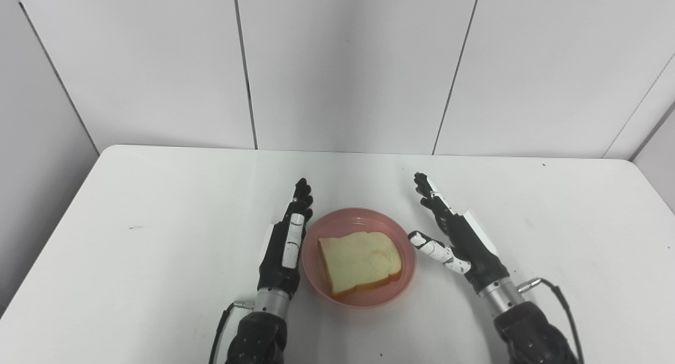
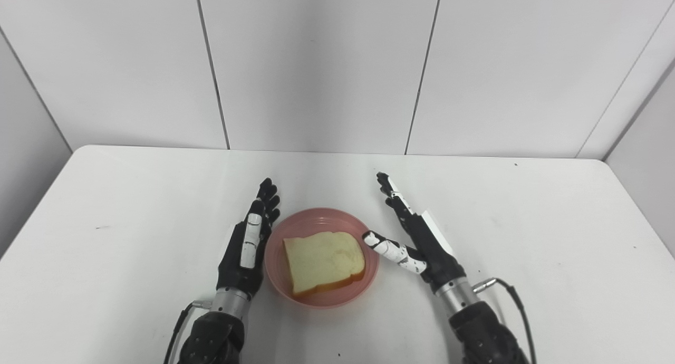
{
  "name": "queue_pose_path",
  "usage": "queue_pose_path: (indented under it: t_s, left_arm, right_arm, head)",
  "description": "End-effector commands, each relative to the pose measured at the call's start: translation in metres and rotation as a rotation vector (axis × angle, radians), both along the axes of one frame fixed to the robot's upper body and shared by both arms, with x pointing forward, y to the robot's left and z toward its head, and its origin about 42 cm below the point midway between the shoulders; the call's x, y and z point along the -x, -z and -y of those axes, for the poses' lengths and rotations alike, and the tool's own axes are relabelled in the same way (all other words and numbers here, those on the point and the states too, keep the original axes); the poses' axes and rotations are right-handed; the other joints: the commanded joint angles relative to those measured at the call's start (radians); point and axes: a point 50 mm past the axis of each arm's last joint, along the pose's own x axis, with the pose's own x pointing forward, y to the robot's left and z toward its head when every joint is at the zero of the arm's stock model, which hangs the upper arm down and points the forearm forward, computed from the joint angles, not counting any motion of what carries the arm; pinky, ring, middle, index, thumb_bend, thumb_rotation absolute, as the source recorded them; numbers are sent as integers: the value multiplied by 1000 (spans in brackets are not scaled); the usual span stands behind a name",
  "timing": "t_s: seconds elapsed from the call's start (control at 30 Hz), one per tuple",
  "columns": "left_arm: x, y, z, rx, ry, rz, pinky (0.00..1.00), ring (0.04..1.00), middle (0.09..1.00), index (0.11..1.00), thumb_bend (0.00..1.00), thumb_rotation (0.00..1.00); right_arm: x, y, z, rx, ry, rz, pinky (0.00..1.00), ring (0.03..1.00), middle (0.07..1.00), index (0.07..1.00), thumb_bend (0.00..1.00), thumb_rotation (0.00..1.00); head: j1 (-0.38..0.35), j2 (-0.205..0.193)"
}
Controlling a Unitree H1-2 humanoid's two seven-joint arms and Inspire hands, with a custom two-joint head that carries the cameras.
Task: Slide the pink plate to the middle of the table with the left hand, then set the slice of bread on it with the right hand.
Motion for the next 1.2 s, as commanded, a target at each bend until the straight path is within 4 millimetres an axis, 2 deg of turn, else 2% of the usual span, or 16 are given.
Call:
queue_pose_path:
  t_s: [0.0, 0.2, 0.43, 0.8, 1.17]
  left_arm:
    - [6, 4, -10, 5, -12, 17, 1000, 1000, 1000, 961, 666, 1000]
    - [11, 3, -18, -4, -25, 20, 1000, 1000, 1000, 964, 680, 1000]
    - [15, 4, -24, -10, -27, 20, 1000, 1000, 1000, 972, 679, 1000]
    - [17, 5, -29, -15, -47, 20, 1000, 1000, 1000, 984, 653, 1000]
    - [21, -4, -33, -22, -42, 18, 1000, 1000, 1000, 1000, 615, 1000]
  right_arm:
    - [-1, -11, 0, -116, 14, 45, 1000, 1000, 1000, 1000, 738, 862]
    - [4, 7, -7, -302, 31, -54, 1000, 1000, 1000, 1000, 750, 905]
    - [7, 14, -11, -324, 56, -64, 1000, 1000, 1000, 1000, 737, 913]
    - [5, 12, -17, -340, 132, -76, 1000, 1000, 1000, 1000, 684, 898]
    - [5, 11, -13, -380, 174, -70, 1000, 1000, 1000, 1000, 664, 894]
  head:
    - [0, 2]
    - [-7, 0]
    - [-9, -6]
    - [3, -26]
    - [-4, -38]
